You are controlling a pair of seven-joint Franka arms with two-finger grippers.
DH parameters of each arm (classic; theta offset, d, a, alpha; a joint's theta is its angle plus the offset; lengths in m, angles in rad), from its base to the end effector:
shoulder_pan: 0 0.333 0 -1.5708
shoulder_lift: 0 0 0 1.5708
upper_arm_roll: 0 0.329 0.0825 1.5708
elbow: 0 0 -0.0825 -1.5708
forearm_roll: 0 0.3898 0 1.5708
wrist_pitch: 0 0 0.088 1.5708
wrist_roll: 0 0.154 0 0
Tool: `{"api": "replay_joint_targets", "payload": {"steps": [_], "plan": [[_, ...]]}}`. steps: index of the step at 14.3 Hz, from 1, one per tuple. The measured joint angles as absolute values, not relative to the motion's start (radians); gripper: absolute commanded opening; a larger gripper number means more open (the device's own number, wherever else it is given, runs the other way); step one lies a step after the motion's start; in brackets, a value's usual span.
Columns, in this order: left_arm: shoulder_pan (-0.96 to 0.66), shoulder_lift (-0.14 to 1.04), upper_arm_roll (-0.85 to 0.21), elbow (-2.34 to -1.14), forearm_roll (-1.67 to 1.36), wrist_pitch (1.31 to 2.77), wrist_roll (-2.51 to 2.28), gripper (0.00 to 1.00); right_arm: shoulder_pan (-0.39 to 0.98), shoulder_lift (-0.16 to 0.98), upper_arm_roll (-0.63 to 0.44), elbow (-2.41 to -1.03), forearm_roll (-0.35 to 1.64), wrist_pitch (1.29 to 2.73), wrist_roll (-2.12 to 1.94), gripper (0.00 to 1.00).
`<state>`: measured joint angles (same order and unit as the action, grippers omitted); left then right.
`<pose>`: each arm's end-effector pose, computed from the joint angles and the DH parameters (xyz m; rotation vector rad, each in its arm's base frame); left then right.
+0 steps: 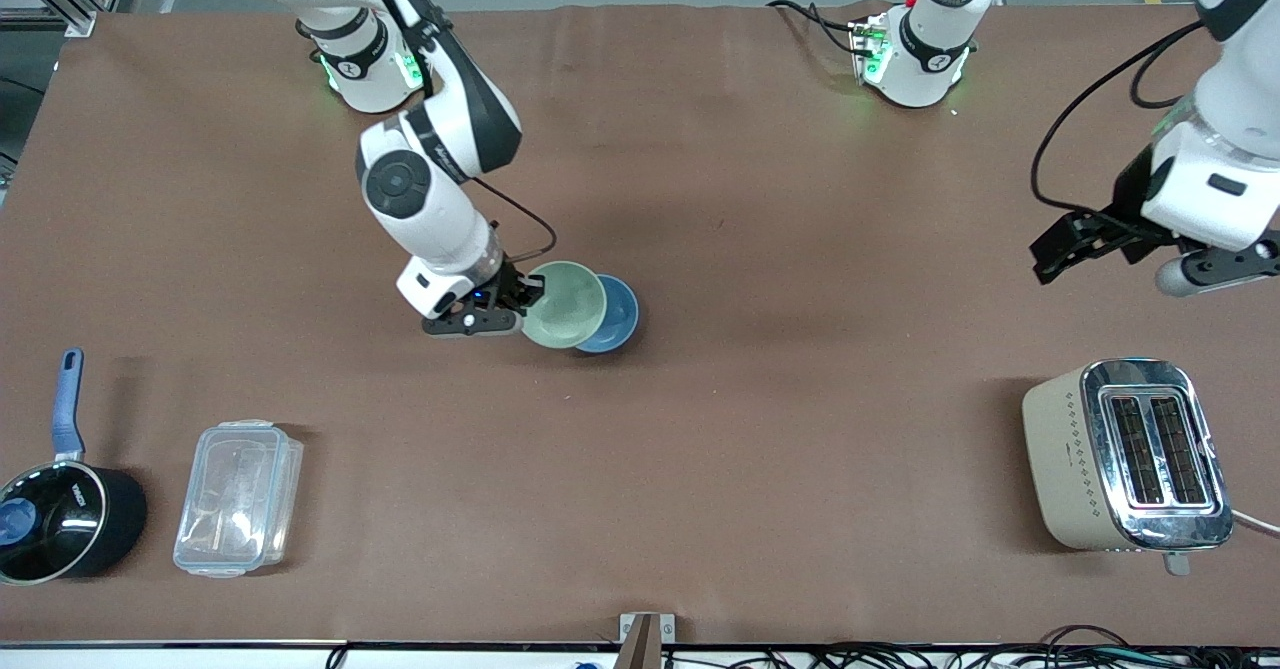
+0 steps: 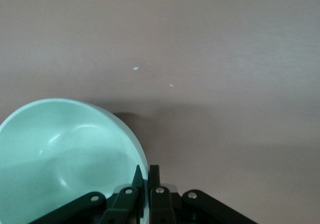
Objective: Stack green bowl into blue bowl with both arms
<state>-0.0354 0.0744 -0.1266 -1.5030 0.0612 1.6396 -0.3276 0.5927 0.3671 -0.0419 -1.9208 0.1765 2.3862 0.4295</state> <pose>0.5884 -0.0844 0.5872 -3.0940 -0.2542 -0.1141 0.5464 0.3452 0.2724 -2.9954 -0.0033 -0.0518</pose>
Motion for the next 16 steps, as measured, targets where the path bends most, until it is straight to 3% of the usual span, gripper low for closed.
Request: {"api": "replay_joint_targets", "payload": {"steps": [7,16], "plan": [[-0.007,-0.069,-0.077,-1.657,0.039,1.62,-0.187,1.0,0.645,0.447,-0.043,-1.909,0.177,2.461,0.471,0.01],[-0.002,-0.082,-0.077,-1.677,0.039,1.62,-0.178,1.0,0.664,0.472,-0.044,-1.909,0.177,2.46,0.471,0.02]]}}
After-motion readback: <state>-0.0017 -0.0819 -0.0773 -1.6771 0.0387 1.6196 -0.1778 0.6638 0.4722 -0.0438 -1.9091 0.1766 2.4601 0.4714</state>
